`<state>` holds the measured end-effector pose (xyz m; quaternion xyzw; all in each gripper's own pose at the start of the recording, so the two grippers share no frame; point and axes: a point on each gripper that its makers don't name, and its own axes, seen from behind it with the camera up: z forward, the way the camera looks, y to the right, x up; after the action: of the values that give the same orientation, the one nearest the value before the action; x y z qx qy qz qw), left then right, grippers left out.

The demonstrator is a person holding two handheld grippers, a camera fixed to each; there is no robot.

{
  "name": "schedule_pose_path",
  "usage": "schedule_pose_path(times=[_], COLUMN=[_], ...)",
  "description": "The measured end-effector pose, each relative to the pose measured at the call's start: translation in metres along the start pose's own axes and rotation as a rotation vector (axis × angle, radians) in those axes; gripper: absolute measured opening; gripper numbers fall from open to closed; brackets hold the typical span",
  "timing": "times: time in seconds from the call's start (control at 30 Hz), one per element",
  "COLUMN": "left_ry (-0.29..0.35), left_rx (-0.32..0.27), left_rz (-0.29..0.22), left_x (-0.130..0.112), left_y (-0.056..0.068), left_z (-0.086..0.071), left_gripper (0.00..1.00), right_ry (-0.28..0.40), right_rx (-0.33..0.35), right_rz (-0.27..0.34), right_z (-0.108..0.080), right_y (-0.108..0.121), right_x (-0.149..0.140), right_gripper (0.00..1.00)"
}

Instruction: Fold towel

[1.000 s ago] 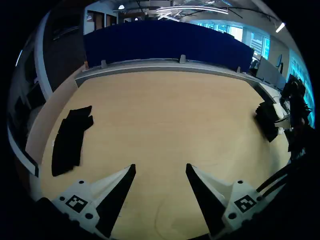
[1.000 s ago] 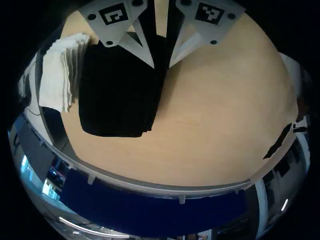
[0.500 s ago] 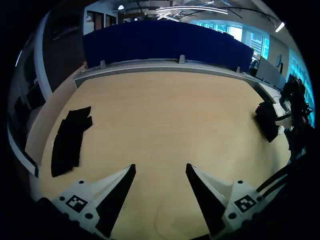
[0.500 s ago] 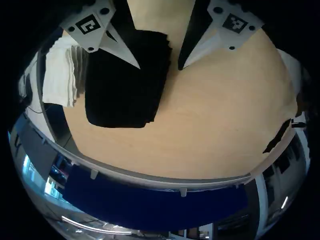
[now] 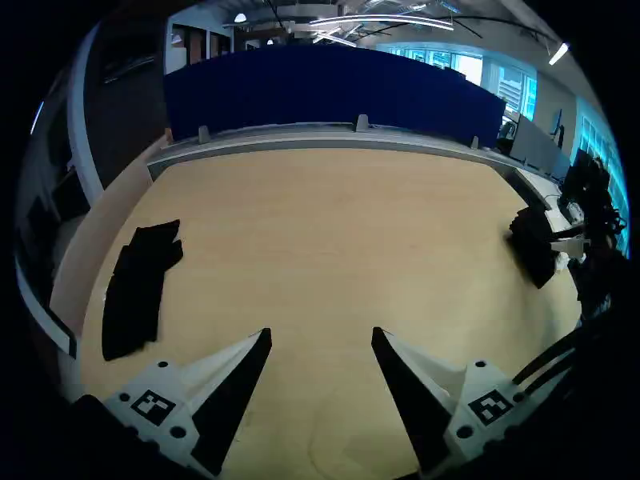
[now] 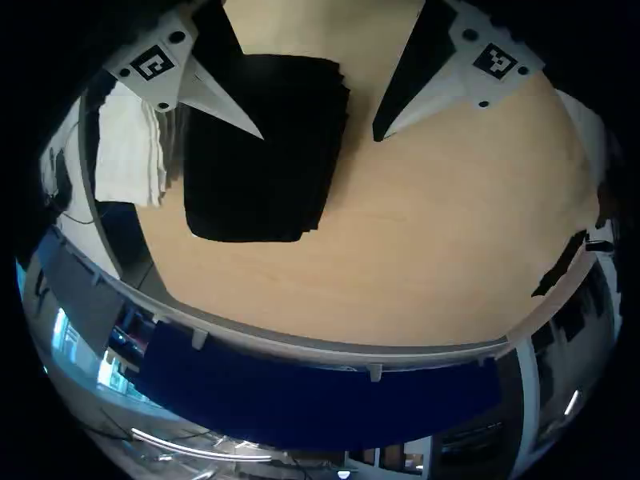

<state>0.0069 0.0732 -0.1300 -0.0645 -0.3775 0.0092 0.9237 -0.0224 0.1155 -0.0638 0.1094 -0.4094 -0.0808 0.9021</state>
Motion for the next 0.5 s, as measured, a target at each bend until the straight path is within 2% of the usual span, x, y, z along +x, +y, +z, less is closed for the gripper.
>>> schedule_pose_path(times=[0.5], left_ry=[0.029], left_rx=[-0.006], left_rz=[0.007], left_x=[0.016], left_y=[-0.002], left_z=[0.004], left_gripper=[0.93], right_ry=[0.142], right_rx=[-0.083], right_rz=[0.074], right_z=[-0.008], right_y=[0.007], right_x=[0.035], right_gripper=[1.0])
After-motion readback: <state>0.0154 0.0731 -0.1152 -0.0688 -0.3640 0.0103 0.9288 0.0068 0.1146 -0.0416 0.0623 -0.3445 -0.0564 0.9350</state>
